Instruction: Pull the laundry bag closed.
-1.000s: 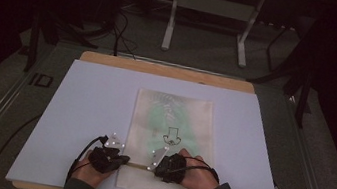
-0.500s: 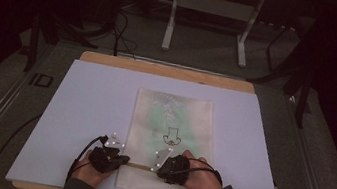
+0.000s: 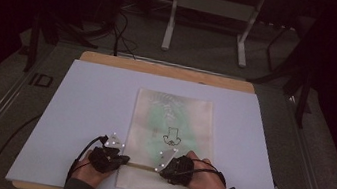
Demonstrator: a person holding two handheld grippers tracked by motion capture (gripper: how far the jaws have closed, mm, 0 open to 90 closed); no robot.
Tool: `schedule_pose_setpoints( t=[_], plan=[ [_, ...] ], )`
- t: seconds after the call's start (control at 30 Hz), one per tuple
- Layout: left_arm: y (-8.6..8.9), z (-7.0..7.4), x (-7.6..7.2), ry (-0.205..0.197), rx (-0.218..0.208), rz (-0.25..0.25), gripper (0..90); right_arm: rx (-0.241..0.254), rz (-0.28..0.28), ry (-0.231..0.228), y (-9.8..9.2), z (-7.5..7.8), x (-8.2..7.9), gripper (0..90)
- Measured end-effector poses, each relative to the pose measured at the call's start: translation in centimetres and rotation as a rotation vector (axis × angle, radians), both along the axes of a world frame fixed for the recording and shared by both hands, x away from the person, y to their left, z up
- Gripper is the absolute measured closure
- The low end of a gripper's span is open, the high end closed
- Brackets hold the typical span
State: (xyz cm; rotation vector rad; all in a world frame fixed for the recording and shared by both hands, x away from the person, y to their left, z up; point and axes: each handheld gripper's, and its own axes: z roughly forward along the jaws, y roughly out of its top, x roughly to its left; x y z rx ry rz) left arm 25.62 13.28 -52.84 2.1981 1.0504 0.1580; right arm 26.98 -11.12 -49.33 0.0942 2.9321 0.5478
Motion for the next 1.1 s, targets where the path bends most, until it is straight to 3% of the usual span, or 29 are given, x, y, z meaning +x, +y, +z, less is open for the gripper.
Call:
schedule_pose_setpoints(
  t=[0.17, 0.27, 0.43, 1.1],
  plan=[
    [0.0, 0.0, 0.0, 0.001, 0.000, 0.000, 89.4, 0.003, 0.000, 0.003, 0.0, 0.0, 0.0, 82.2],
    [0.0, 0.0, 0.0, 0.003, -0.003, 0.000, 89.4, -0.028, 0.012, -0.009, 0.0, 0.0, -0.3, 82.3],
    [0.0, 0.0, 0.0, 0.003, -0.003, 0.000, 89.4, -0.006, 0.000, 0.000, -0.5, 0.2, -0.2, 82.3],
    [0.1, 0.0, 0.0, 0.009, -0.010, 0.001, 89.4, 0.003, -0.009, -0.001, -1.7, 0.5, -0.4, 82.3]
  ],
)
